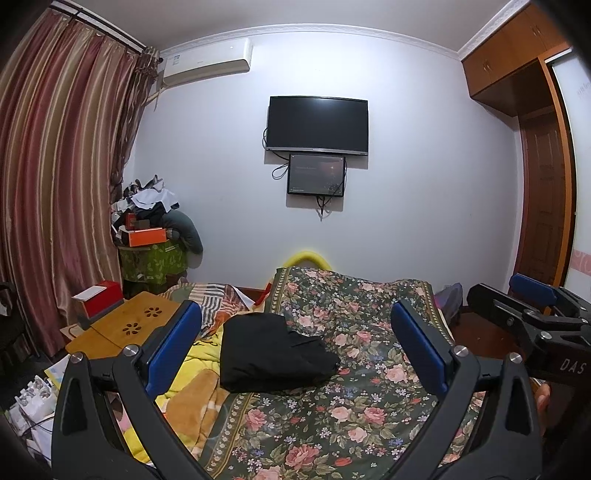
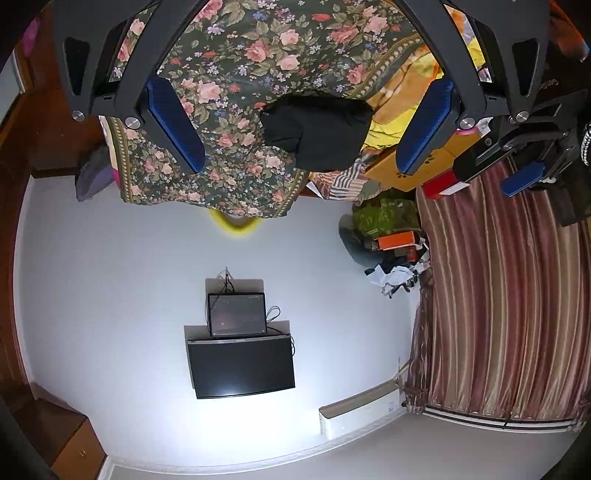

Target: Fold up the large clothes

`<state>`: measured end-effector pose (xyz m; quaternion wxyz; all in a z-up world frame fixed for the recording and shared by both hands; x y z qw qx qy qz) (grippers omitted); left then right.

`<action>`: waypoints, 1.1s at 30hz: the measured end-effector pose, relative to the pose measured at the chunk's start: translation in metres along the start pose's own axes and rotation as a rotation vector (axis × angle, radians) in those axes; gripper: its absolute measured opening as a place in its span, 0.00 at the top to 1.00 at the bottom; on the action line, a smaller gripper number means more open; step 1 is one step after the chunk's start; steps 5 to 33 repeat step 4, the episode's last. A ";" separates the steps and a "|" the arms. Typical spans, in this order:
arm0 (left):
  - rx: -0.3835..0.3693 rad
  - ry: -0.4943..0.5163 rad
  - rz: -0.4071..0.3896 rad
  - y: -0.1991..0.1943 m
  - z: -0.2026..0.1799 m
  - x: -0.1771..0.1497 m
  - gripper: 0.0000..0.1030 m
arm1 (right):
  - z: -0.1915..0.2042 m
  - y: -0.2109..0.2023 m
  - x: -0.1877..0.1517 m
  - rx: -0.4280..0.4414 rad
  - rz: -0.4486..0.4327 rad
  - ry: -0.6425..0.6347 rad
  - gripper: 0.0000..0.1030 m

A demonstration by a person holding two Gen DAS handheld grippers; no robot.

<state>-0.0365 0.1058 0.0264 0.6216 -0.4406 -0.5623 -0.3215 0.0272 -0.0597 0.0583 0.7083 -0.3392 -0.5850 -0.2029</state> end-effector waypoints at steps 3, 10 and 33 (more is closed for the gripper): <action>0.001 -0.002 0.004 0.001 0.000 0.000 0.00 | -0.001 0.001 0.000 -0.001 0.004 0.007 0.00; 0.003 -0.002 0.005 0.001 0.000 0.000 0.00 | -0.001 0.001 -0.001 -0.002 0.005 0.007 0.00; 0.003 -0.002 0.005 0.001 0.000 0.000 0.00 | -0.001 0.001 -0.001 -0.002 0.005 0.007 0.00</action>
Point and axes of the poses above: each gripper's, at about its wrist camera, not at the fingertips, and y roughly the way its jaws point, z to its left, x to its top, the point moved 3 cm from there along y, roughly the way its jaws point, and after that the axes turned 8 degrees about x, right-handed, at the moved point
